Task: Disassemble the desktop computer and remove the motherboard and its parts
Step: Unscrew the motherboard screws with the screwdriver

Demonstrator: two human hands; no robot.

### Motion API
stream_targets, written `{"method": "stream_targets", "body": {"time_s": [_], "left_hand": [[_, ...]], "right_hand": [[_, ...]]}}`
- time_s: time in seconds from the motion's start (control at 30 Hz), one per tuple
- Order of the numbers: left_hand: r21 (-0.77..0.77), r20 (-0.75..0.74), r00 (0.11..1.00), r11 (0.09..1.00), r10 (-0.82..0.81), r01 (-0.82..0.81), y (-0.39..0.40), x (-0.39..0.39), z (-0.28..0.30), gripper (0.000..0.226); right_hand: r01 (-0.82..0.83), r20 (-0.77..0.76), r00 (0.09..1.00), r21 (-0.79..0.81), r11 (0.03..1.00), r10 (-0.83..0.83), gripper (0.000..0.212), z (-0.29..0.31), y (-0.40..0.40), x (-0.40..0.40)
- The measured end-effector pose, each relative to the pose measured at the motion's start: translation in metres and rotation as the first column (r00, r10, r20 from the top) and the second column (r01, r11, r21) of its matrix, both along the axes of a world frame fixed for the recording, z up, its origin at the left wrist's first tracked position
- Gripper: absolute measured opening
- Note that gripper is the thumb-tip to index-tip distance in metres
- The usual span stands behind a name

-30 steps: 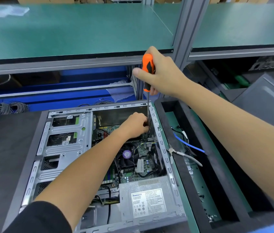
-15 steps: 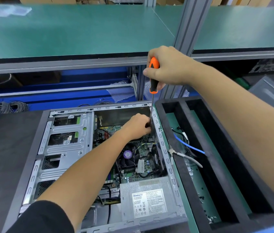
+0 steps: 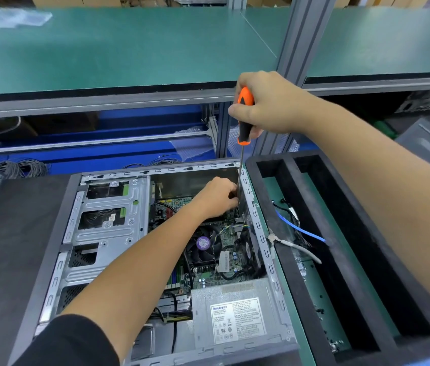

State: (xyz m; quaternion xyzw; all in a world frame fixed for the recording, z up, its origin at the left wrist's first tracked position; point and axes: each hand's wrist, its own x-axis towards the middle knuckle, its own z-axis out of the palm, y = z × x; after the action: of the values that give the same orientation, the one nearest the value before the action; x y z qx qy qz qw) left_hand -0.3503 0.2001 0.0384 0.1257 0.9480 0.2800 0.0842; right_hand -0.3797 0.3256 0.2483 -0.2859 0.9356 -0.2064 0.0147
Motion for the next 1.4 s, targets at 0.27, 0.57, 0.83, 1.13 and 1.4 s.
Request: {"method": "stream_targets", "body": {"time_s": [0.27,0.57,0.83,1.13,1.4], "left_hand": [[-0.016,0.000,1.000,1.000,-0.010,0.010,0.0043,0.0007,0.0016,0.020],[-0.015,-0.005,1.000,1.000,0.010,-0.010,0.0017,0.0004,0.0024,0.020],[0.009,-0.001,1.000,1.000,0.004,-0.004,0.0034,-0.0007,0.0044,0.020],[-0.019,0.035,0.999,1.000,-0.012,0.013,0.0043,-0.0023,0.0024,0.024],[-0.006,0.029,1.000,1.000,-0.011,0.011,0.0033,-0.0023,0.0016,0.022]], "right_hand": [[-0.004,0.000,1.000,0.005,1.000,0.004,0.020,0.0039,0.0003,0.0038],[-0.017,-0.004,1.000,-0.002,1.000,0.017,0.019,0.0014,0.0027,0.0041],[-0.026,-0.008,1.000,-0.002,1.000,0.026,0.021,0.0031,0.0028,0.0028],[-0.032,0.011,0.999,0.000,0.999,0.032,0.020,0.0018,0.0026,0.0029],[-0.039,0.020,0.999,-0.002,0.999,0.039,0.019,0.0034,0.0035,0.0034]]}}
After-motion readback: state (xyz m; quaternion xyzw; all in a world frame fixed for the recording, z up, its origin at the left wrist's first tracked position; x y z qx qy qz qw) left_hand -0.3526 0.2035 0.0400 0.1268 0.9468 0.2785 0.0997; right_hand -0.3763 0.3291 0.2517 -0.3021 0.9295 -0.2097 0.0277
